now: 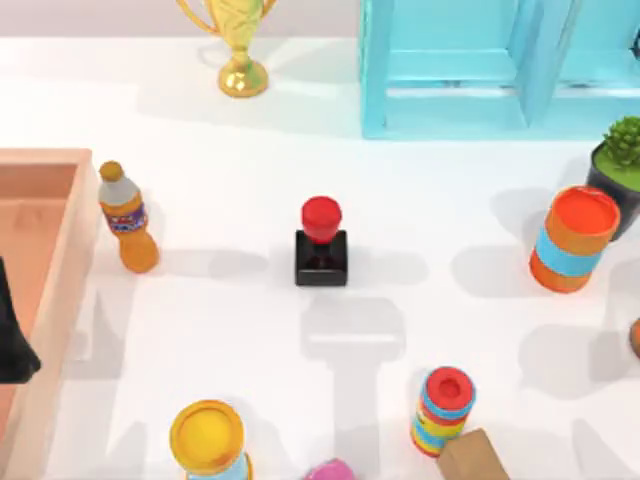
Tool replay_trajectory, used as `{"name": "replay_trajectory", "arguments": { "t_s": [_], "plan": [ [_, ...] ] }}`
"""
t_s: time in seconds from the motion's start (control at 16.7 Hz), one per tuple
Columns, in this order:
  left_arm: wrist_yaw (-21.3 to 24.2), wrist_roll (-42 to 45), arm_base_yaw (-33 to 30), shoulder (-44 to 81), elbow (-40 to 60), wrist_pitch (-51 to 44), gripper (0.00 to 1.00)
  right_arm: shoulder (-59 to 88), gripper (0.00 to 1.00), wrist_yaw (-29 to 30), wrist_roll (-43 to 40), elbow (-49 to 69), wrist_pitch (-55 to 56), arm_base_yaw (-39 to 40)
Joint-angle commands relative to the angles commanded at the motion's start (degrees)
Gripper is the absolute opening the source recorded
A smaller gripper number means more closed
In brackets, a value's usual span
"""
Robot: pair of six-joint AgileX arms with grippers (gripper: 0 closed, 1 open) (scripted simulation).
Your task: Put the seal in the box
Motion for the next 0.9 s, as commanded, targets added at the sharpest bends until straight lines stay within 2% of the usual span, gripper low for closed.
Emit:
{"name": "replay_trajectory", "arguments": {
  "t_s": [0.24, 0.42, 0.66, 0.9],
  "plan": [
    [0.0, -0.3, -0.4, 1.5, 1.6, -1.0, 1.00, 0.0, 1.00, 0.0, 0.0, 0.0, 0.0, 0.0],
    [0.0, -1.8, -2.0, 7.7, 8.3, -5.3, 1.00, 0.0, 1.00, 0.0, 0.0, 0.0, 0.0, 0.0],
    [0.1, -5.1, -5.7, 22.3, 23.9, -15.2, 1.00, 0.0, 1.00, 0.0, 0.0, 0.0, 0.0, 0.0],
    [0.1, -9.8, -10.8, 42.1, 44.8, -28.7, 1.00, 0.0, 1.00, 0.0, 0.0, 0.0, 0.0, 0.0]
  ]
}}
